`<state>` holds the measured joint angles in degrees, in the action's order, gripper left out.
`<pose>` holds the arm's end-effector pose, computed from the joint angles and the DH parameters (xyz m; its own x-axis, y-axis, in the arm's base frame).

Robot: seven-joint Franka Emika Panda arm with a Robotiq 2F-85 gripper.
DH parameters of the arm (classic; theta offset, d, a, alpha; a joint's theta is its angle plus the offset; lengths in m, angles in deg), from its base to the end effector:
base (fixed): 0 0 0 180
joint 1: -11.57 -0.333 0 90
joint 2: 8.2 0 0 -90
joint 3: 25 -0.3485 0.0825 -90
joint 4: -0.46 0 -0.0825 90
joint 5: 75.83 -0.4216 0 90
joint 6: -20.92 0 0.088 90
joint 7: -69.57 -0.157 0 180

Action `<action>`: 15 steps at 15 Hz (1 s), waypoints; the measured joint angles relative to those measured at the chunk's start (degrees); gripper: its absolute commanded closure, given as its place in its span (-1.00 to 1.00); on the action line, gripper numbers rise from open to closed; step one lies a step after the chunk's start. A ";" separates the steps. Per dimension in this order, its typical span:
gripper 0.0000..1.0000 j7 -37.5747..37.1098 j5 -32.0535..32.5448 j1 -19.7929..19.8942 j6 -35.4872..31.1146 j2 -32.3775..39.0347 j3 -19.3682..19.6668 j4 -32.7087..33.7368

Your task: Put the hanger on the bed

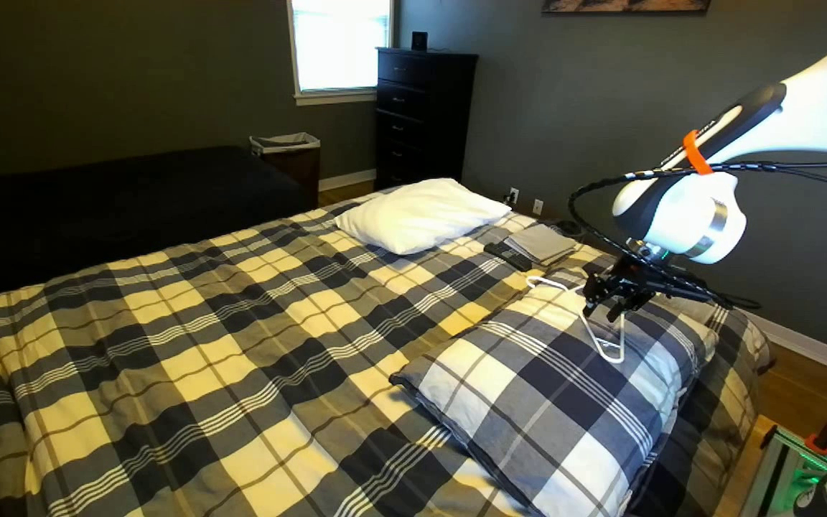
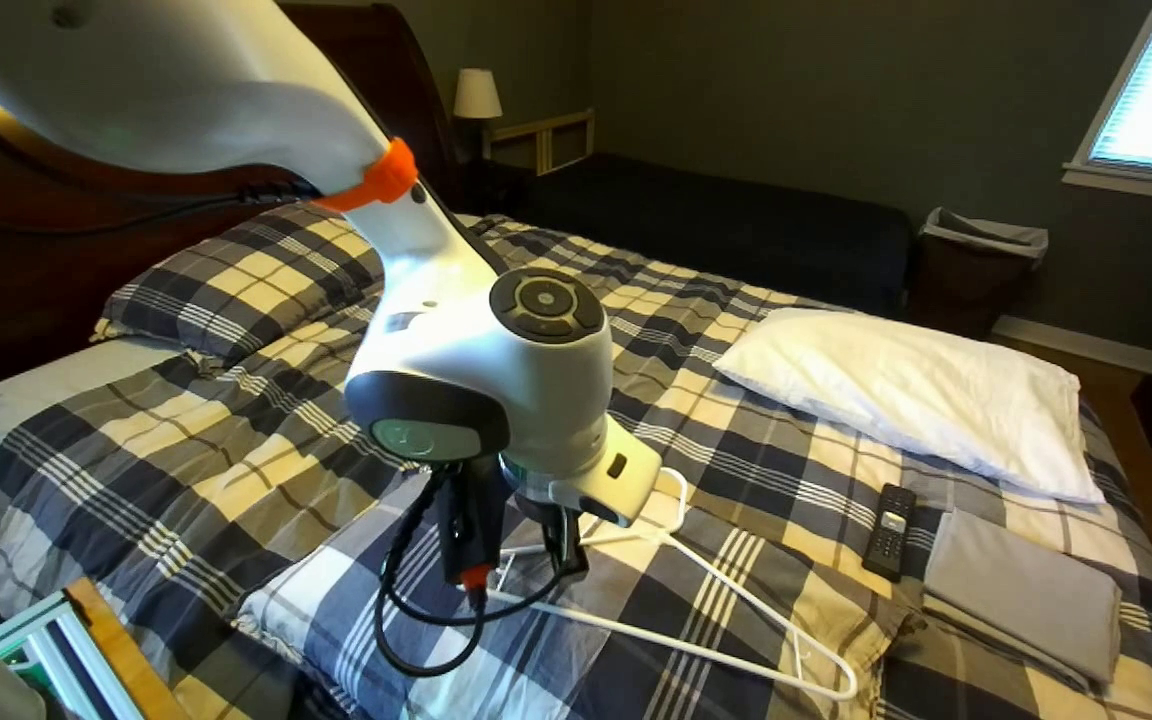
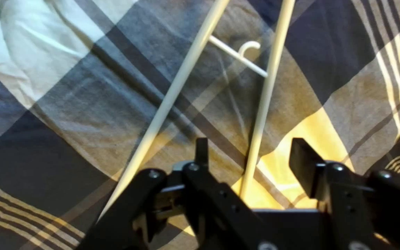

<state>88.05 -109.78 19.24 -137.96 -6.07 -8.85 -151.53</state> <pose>0.4059 -0.1964 0.1846 0.7932 -0.6016 0.0939 -0.5734 -0.7899 -0.2173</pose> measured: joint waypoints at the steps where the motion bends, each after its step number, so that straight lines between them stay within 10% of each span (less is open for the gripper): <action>1: 0.24 0.37 -0.50 0.00 0.00 0.96 -0.11 0.46; 7: 0.96 0.95 -1.38 0.00 0.00 5.89 -1.59 2.65; 15: 0.96 0.39 4.86 -0.89 0.00 6.81 -1.72 4.73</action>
<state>88.43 -104.92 18.34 -137.96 0.74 -10.57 -146.80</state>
